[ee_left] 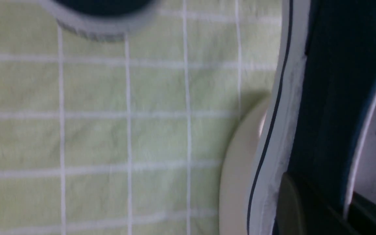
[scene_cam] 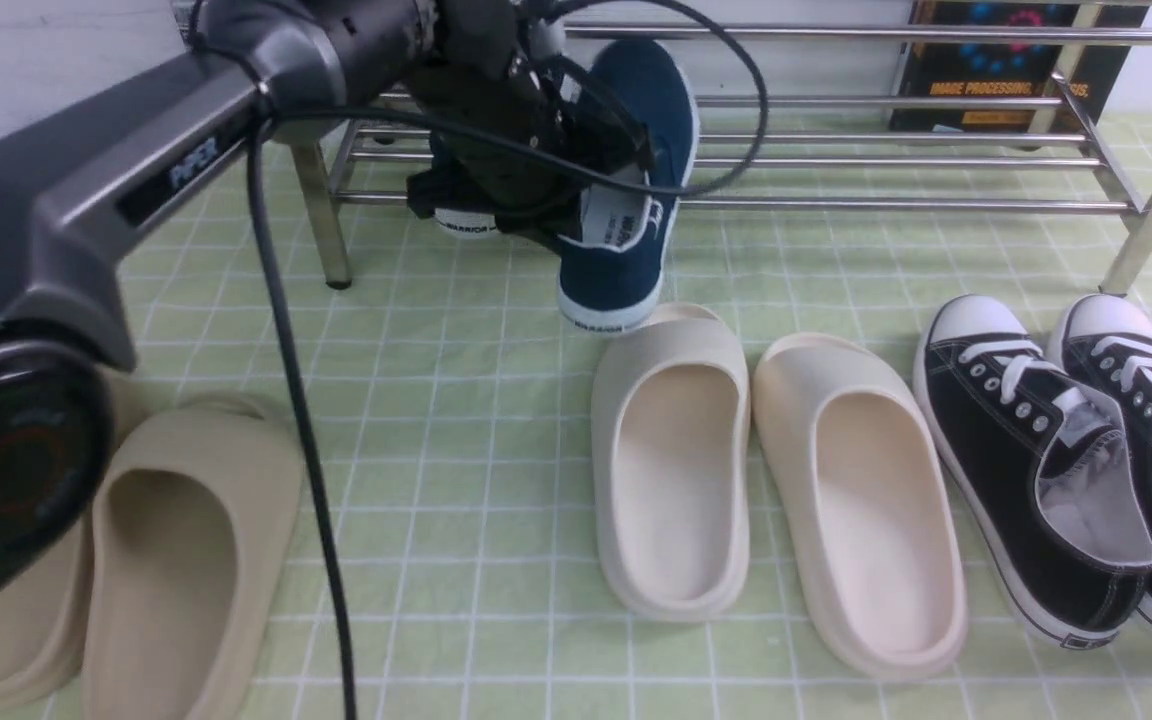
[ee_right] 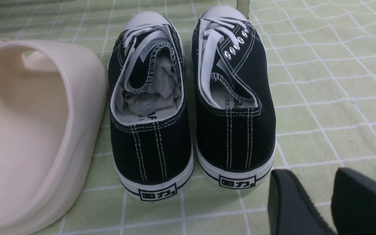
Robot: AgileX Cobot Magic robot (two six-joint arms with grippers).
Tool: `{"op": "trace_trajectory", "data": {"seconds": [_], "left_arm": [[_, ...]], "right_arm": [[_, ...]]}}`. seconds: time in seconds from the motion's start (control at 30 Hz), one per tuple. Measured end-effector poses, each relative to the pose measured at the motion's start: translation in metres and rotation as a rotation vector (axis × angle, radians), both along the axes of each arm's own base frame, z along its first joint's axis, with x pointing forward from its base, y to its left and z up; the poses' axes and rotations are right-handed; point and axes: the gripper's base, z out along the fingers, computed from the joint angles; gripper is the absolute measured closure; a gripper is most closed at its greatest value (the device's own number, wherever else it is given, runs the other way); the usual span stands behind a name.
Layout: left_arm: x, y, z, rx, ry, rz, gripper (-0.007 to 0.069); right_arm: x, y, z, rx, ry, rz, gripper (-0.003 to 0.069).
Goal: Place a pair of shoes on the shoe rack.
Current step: Use the left arm to put a shoe into the shoe rack
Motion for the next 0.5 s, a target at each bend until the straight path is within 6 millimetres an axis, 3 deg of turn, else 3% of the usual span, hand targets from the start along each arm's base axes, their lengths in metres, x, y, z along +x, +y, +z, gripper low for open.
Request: {"op": "trace_trajectory", "data": {"seconds": [0.2, 0.33, 0.5], "left_arm": [[0.034, 0.002, -0.016, -0.032, -0.059, 0.018, 0.0630], [0.046, -0.005, -0.030, -0.034, -0.071, 0.000, 0.0630], [0.051, -0.007, -0.031, -0.045, -0.101, 0.002, 0.0630]], "right_arm": [[0.000, 0.000, 0.000, 0.000, 0.000, 0.000, 0.0419], [0.000, 0.000, 0.000, 0.000, 0.000, 0.000, 0.0419], [0.000, 0.000, 0.000, 0.000, 0.000, 0.000, 0.0419]]}}
